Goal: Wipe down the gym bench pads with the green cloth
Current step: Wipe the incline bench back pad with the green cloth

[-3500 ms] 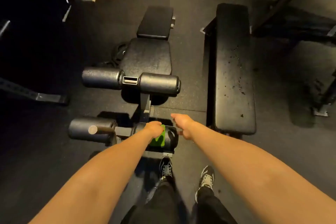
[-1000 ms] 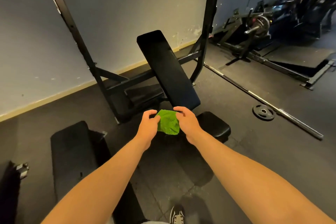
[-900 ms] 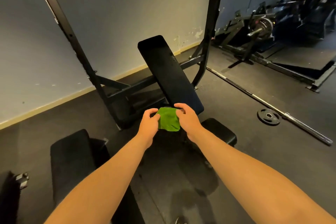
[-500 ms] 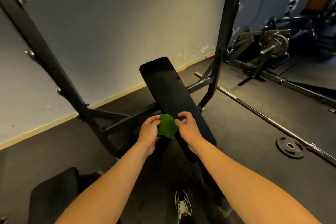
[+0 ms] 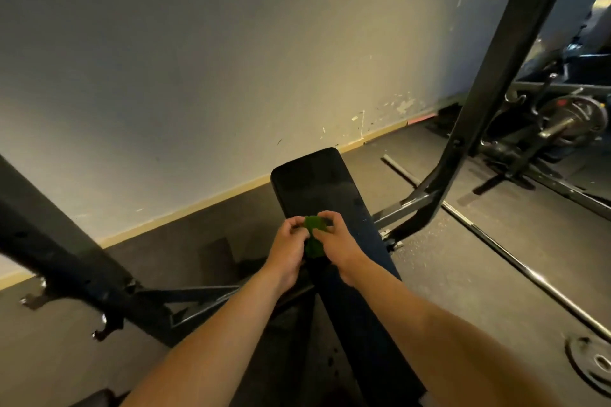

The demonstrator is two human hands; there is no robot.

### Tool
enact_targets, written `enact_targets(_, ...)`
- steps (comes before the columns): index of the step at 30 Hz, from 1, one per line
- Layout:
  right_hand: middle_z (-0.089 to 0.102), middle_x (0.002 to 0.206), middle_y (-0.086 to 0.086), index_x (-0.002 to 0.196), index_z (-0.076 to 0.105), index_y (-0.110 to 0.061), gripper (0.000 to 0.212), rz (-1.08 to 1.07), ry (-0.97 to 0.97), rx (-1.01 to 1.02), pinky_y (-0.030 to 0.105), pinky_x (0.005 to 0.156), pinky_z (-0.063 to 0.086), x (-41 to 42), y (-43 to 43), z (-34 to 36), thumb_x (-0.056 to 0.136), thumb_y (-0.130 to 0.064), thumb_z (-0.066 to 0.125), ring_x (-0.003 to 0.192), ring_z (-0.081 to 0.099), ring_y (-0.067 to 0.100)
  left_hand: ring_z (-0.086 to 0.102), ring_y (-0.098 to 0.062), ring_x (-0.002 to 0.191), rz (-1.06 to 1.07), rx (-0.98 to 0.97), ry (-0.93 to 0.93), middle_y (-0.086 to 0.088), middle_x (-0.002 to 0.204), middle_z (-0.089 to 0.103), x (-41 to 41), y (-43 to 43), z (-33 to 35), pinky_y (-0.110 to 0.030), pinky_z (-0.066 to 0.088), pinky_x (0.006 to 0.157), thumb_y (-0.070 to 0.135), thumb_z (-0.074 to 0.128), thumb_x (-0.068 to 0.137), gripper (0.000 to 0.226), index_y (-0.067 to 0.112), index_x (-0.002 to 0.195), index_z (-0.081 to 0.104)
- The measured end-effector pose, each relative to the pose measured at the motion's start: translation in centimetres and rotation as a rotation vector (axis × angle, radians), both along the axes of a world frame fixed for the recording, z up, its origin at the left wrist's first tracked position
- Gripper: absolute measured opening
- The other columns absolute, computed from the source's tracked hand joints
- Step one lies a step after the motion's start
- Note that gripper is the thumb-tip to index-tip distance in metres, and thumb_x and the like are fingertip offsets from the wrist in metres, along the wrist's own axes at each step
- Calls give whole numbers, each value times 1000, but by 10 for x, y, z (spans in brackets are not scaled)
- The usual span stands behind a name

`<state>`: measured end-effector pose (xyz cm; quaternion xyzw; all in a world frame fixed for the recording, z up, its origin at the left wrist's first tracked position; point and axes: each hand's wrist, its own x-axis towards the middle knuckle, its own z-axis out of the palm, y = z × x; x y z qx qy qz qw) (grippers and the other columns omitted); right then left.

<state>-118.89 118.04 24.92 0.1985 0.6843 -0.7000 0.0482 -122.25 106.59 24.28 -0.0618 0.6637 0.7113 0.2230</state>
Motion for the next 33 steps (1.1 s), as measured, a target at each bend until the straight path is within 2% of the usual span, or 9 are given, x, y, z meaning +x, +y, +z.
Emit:
enact_targets(4,58,117,7,125,42,-29,36,-76,-9,17,23,72,51,-72,12,-16,99,-7,53,101,62,20,62,-17,103,-159,-244,164,2,118,60,-79,8,-15,-35,56,85,18,55,99,22,35,114,56)
enact_targets(9,57,112,5,114,44,-25,30,-341,-31,66,26,71,52,-167,28,-35,98,-1,49,95,60,18,60,-10,97,-300,-362,330,2,113,59,-181,7,-29,-17,47,72,12,55,99,24,27,118,56)
enact_targets(13,55,107,0,117,44,-27,32,-445,-67,83,27,69,56,-238,37,-37,98,-1,49,93,61,16,59,-7,100,-337,-420,362,6,117,58,-265,-3,-45,-21,50,77,13,54,100,26,30,120,57)
enact_targets(16,59,109,0,117,47,-25,30,-316,-36,202,19,57,54,-276,37,-37,98,-2,51,93,63,14,57,-6,112,-358,-475,378,10,126,57,-317,-2,-55,-29,53,92,17,54,101,28,31,125,59)
enact_targets(18,61,111,1,117,50,-23,27,-238,-11,309,17,56,53,-302,37,-41,99,-3,50,91,64,13,60,-7,107,-407,-519,368,10,128,57,-347,4,-66,-34,57,90,20,55,101,33,30,132,56)
enact_targets(21,56,118,0,118,53,-25,27,-194,64,511,23,73,57,-337,38,-51,99,-6,49,98,62,15,58,-15,117,-449,-606,373,5,142,50,-372,12,-80,-42,56,95,27,57,98,47,33,143,45)
enact_targets(24,51,127,-2,124,55,-23,28,-147,106,699,24,90,48,-372,43,-64,101,-10,47,108,53,12,51,-24,129,-423,-702,318,3,151,40,-391,21,-102,-49,51,102,36,57,97,58,37,150,33)
enact_targets(28,47,145,-3,138,51,-28,36,173,46,910,37,114,32,-400,49,-90,103,-20,45,134,41,20,57,-24,122,-484,-734,356,3,134,56,-405,40,-124,-50,48,103,53,42,91,50,35,138,45)
enact_targets(33,50,144,-4,137,53,-33,37,369,98,1171,43,116,14,-415,83,-111,103,-27,38,136,40,21,47,-28,131,-465,-1002,506,-3,139,55,-401,58,-129,-44,34,111,44,38,102,44,25,140,44)
